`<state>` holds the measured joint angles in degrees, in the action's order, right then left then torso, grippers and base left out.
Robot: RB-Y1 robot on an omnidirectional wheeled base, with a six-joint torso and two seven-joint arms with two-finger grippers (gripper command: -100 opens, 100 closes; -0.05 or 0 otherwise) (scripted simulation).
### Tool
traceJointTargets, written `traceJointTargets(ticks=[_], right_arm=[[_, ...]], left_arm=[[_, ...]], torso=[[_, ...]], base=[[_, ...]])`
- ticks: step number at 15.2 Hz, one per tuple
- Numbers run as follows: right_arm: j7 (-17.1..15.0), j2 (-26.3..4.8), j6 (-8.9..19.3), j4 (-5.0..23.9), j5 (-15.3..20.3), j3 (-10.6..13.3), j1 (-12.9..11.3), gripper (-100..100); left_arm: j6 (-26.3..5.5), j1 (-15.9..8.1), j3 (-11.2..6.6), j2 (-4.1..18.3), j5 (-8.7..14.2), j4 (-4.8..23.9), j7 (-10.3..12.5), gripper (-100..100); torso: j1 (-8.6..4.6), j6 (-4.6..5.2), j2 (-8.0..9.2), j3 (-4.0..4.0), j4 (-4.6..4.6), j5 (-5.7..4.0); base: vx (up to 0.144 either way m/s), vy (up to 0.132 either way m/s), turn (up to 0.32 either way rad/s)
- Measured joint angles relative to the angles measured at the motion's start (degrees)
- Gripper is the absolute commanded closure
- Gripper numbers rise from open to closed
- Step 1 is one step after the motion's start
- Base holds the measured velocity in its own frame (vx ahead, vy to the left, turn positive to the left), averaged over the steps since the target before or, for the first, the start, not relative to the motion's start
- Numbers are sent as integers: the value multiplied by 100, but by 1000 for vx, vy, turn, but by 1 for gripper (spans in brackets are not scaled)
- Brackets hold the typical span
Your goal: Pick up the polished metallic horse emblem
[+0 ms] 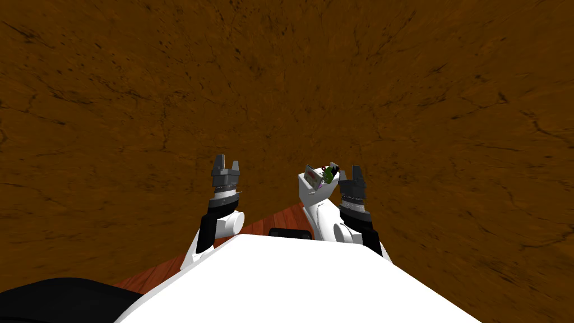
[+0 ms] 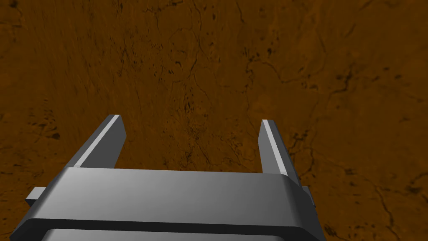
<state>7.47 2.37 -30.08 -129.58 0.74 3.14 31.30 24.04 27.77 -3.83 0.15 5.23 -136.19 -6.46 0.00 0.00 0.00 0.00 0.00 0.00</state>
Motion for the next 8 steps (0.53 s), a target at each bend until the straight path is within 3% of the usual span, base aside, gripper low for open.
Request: traceJointTargets(ticks=[8], right_arm=[[-11, -871, -1, 115, 115, -43, 83, -100]], left_arm=[[0, 0, 0, 0, 0, 0, 0, 0]], torso=[[-1, 0, -4, -2, -1, 0]], base=[[9, 4, 17]])
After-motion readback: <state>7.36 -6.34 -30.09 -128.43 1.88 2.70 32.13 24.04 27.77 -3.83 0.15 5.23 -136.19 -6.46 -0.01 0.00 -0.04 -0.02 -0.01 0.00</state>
